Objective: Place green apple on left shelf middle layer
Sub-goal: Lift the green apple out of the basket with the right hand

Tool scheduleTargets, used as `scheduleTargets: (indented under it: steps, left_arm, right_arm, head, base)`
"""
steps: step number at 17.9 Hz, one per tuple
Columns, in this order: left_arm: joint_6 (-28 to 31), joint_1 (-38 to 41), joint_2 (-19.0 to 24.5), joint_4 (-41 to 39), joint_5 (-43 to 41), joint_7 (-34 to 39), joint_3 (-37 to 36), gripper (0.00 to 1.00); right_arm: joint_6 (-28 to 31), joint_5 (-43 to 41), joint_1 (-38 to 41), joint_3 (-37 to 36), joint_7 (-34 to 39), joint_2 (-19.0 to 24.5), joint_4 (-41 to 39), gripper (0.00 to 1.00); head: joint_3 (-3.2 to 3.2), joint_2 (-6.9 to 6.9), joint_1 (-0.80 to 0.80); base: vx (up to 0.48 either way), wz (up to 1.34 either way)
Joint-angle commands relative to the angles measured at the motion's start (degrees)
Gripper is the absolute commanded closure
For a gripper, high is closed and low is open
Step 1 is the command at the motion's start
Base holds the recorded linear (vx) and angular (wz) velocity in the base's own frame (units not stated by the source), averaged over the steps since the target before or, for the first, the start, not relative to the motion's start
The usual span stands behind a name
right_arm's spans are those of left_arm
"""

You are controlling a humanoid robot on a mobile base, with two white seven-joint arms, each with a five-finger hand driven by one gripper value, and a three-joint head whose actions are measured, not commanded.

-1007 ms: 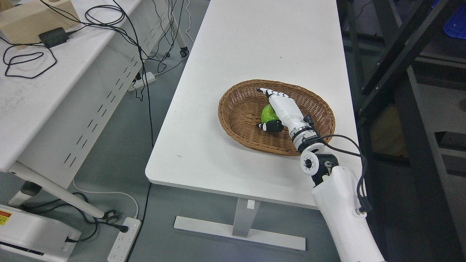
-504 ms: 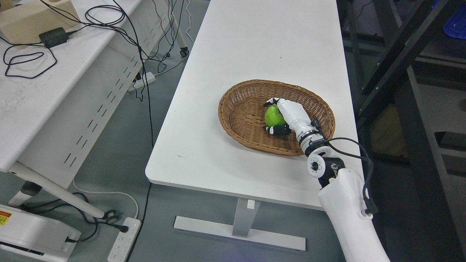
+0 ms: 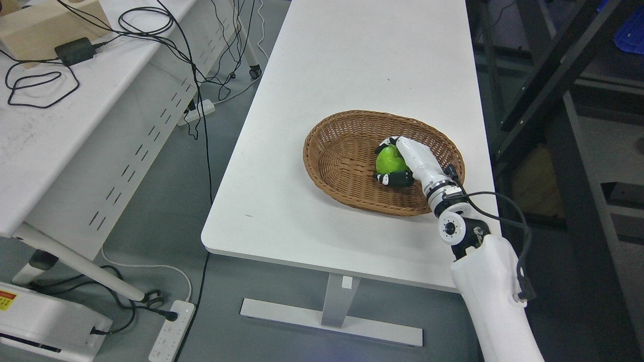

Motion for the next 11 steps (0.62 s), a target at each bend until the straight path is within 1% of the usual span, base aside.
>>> scheduleTargets:
  steps: [1, 3, 4, 8, 11]
  left_arm:
    - [0.0, -1.2, 1.0, 0.0, 0.0, 0.0, 0.0, 0.00]
    - [0.0, -1.2, 1.0, 0.0, 0.1, 0.0, 0.0, 0.00]
    - [0.0, -1.2, 1.0, 0.0, 0.0, 0.0, 0.0, 0.00]
    - [0.0, -1.2, 1.0, 0.0, 0.1, 0.0, 0.0, 0.00]
    - [0.0, -1.2, 1.0, 0.0, 0.0, 0.0, 0.0, 0.00]
  right_arm:
    - [1.9, -20.9, 1.5, -13.3, 0.7, -1.0, -6.2, 1.00]
    - [2.1, -30.5, 2.1, -18.9, 0.4, -1.8, -6.4, 1.00]
    - [2.0, -32.8, 2.6, -20.7, 0.3, -1.8, -7.2, 1.00]
    - [1.7, -34.3, 7.9, -21.8, -1.6, -1.8, -15.1, 1.00]
    - [1.6, -34.3, 12.0, -21.7, -4.1, -1.2, -18.3, 0.99]
  head:
    - [0.00, 0.00, 0.00]
    - [0.00, 0.00, 0.00]
    - [0.00, 0.00, 0.00]
    - [0.00, 0.00, 0.00]
    - [0.00, 0.00, 0.00]
  base:
    - [0.000, 0.00]
    - [0.000, 0.00]
    - [0.000, 0.00]
    - [0.000, 0.00]
    - [0.000, 0.00]
